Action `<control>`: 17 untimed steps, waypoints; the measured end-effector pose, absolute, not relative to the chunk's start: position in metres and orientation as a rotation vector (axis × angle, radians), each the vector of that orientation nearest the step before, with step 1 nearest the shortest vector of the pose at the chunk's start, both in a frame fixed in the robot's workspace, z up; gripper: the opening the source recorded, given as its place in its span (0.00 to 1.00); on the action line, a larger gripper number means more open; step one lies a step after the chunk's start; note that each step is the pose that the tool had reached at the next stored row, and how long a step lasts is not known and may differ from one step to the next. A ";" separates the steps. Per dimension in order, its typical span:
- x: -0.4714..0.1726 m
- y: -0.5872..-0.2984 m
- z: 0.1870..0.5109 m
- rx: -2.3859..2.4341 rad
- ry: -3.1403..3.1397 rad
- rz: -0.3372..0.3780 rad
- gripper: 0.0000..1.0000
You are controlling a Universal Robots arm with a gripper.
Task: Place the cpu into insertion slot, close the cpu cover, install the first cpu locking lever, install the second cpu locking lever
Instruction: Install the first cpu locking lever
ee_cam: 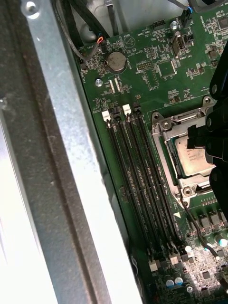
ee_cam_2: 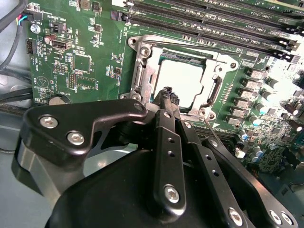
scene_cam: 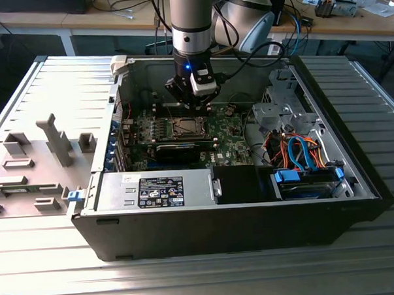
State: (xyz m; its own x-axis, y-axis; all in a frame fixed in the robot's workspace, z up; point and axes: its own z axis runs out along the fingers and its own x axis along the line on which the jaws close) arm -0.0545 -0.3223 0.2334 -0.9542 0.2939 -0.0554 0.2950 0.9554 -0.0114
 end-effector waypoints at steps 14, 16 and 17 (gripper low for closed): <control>-0.055 -0.322 0.233 0.442 3.056 -0.030 0.11; -0.055 -0.322 0.233 0.439 3.057 -0.030 0.11; -0.055 -0.322 0.233 0.437 3.057 -0.030 0.11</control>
